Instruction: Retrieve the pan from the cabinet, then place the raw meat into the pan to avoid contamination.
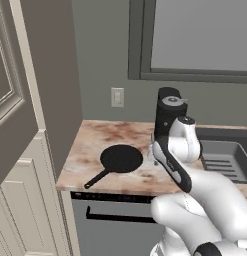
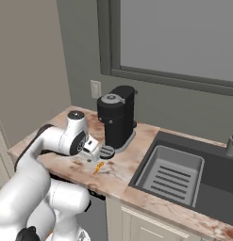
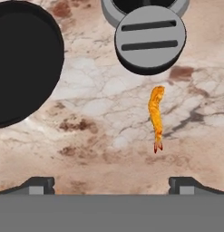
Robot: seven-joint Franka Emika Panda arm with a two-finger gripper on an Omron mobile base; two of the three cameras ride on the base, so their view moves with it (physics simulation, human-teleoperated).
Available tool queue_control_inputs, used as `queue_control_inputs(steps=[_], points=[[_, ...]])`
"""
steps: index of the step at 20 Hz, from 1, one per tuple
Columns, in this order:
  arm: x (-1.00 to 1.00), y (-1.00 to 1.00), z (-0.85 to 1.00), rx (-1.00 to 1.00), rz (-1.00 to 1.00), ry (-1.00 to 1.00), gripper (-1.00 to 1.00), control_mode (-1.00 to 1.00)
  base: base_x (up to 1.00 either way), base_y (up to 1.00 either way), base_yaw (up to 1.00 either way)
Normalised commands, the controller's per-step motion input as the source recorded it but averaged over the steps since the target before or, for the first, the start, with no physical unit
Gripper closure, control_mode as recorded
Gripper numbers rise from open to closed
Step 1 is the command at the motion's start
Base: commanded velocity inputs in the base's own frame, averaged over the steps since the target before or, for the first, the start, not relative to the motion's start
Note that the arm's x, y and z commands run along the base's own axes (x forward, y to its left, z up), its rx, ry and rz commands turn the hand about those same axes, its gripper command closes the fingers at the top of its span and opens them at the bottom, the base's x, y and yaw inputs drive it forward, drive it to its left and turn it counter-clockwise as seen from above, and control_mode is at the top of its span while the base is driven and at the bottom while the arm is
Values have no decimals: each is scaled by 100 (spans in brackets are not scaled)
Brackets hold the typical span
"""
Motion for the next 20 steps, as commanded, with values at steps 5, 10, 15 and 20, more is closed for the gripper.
queue_control_inputs(steps=[5, 10, 15, 20], points=[[0, -29, -14, -2, 0, 0, -100, -100, 0, 0, 0], [0, -18, -10, -3, 0, 1, -100, -100, 0, 0, 0], [5, -18, -15, -1, 0, 0, -100, -100, 0, 0, 0], [11, -19, -12, 0, 1, 0, -100, -100, 0, 0, 0]])
